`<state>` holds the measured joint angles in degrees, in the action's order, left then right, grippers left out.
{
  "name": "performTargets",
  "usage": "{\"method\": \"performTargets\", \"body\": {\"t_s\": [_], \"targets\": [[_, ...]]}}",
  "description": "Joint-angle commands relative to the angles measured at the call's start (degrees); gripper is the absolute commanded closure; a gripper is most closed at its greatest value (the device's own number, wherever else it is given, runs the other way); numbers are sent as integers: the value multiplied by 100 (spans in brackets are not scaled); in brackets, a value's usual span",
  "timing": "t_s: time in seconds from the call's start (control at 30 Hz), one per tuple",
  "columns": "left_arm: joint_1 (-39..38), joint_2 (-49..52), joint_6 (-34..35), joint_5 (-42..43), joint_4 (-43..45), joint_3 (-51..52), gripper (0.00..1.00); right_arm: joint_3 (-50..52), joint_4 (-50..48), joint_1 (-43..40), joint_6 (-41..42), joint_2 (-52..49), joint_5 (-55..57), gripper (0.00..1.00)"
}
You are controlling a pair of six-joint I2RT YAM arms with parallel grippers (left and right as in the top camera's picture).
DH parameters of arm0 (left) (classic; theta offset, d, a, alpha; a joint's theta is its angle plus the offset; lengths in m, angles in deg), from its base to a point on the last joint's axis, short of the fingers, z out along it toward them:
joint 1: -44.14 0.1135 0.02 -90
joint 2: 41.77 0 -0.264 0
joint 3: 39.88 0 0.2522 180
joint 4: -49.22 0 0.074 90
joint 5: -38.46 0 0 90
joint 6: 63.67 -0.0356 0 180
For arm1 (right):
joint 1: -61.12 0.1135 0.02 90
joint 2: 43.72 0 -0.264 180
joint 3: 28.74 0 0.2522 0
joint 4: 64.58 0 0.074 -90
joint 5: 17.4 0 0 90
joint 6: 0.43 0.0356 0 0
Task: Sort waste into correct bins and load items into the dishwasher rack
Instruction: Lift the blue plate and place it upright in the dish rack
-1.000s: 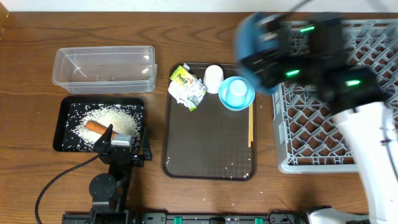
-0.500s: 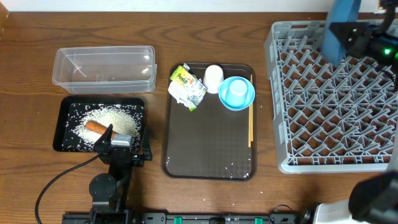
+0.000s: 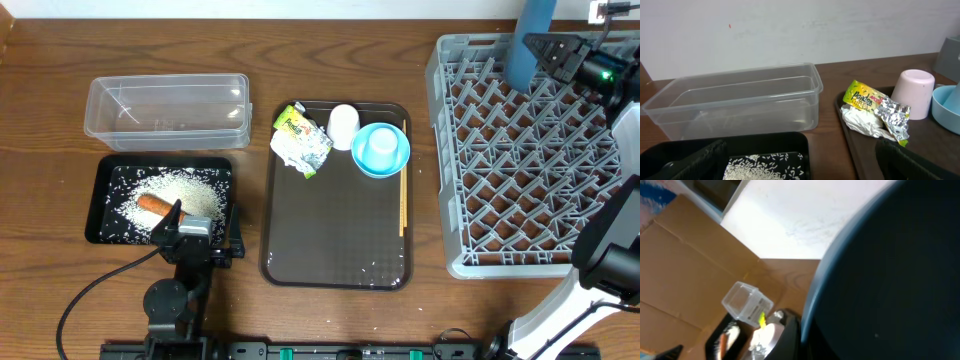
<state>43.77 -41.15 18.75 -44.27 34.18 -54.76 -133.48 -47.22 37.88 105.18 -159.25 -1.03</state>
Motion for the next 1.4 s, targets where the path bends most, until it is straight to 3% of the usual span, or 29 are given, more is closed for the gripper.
{"method": "performTargets", "body": {"t_s": [0.0,0.63,0.77,0.9,1.0,1.17,1.37], "targets": [[28,-39,-52,61,-208,90,4,-33,17,-151,304,9,-289,99],[28,-39,-52,61,-205,90,4,-35,911,-758,503,20,-289,99],[28,-39,-52,61,-208,90,4,-35,1078,-863,767,129,39,94],[28,-39,-52,61,-208,90,4,-35,1862,-979,671,479,1056,81],[28,-39,-52,61,-205,90,5,-35,2507,-997,509,791,1971,44],[28,-39,-52,61,-208,90,4,-37,3259,-997,494,1373,3139,36],[28,-39,-52,61,-208,90,4,-57,3768,-992,564,2330,3659,27]]}}
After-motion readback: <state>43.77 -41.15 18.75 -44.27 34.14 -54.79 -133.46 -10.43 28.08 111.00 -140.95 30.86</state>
